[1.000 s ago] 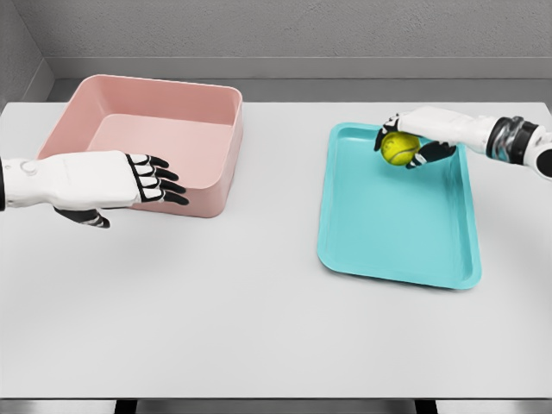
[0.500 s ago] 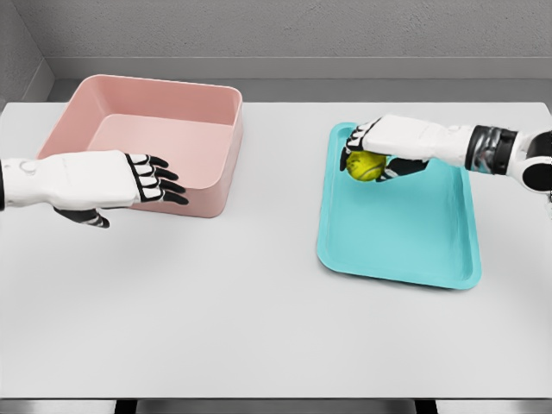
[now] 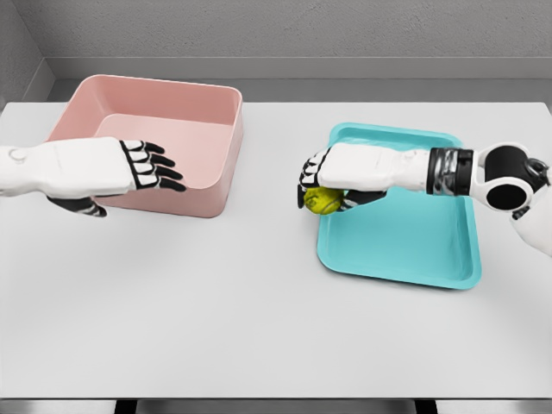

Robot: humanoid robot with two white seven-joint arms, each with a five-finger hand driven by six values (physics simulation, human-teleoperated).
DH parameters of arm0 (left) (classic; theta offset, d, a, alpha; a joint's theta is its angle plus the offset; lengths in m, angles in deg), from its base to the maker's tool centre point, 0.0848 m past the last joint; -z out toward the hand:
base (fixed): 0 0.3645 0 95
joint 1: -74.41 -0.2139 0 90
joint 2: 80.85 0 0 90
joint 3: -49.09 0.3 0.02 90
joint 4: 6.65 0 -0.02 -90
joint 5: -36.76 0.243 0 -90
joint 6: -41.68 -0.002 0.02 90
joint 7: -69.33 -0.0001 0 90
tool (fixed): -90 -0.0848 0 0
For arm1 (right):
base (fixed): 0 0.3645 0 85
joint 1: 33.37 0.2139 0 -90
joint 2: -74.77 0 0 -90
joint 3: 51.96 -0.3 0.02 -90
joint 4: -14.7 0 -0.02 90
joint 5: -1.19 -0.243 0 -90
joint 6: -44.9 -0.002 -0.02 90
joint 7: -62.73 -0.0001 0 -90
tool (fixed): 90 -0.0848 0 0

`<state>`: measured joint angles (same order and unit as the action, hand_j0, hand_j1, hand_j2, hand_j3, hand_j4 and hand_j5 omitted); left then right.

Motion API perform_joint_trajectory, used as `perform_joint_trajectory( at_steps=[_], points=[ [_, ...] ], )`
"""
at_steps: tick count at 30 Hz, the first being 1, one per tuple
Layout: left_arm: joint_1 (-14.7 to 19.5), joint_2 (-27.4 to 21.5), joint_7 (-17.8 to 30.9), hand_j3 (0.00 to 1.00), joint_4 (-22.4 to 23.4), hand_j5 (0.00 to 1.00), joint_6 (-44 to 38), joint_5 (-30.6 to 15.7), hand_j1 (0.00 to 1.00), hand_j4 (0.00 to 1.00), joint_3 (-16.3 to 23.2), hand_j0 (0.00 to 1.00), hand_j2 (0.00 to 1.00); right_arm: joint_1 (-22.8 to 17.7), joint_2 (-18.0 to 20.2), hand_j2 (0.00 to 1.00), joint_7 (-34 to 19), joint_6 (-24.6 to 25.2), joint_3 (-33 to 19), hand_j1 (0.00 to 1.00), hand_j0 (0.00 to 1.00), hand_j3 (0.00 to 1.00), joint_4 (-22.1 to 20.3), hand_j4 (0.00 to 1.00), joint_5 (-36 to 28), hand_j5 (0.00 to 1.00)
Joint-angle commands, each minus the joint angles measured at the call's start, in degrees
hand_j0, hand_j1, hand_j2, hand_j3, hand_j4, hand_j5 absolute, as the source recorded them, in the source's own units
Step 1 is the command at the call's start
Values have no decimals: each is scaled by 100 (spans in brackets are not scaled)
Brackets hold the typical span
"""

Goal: Put the tennis from the blue tray into the pink basket with both arms

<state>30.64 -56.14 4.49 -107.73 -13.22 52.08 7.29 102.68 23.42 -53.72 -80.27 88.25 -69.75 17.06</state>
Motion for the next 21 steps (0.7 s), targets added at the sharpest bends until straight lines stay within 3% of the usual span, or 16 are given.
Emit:
perform_joint_trajectory(
  at_steps=[1,3,6,10,15,19,21],
  points=[
    [-9,-230,-2,100,1,100,-11,-108,100,100,-65,100,100,-9,-155,53,-10,17,112,53,53,53,-36,53,-48,53],
    [-35,-555,-2,100,1,100,-11,-108,100,100,-73,100,100,-18,-278,53,-10,17,191,53,53,53,-27,53,-48,53],
    [-255,-669,-2,100,1,100,-11,-99,100,100,-65,100,100,-18,-419,54,-10,17,340,54,54,54,-27,54,-48,54],
    [-475,-652,6,100,1,100,-11,-99,100,100,-65,100,100,-26,-577,54,-10,17,490,54,54,54,-27,54,-48,54],
    [-457,-652,24,100,1,100,-11,-108,100,100,-73,100,100,-176,-823,54,-27,17,621,54,54,54,43,54,-48,54],
    [-448,-538,7,100,1,100,-11,-126,100,100,-284,100,100,-185,-1025,54,-124,17,665,54,54,54,263,54,-40,54],
    [-457,-19,-20,100,1,100,-11,-126,100,100,-276,100,100,-185,-1095,54,-133,17,665,54,54,54,359,54,-31,54]
  ],
)
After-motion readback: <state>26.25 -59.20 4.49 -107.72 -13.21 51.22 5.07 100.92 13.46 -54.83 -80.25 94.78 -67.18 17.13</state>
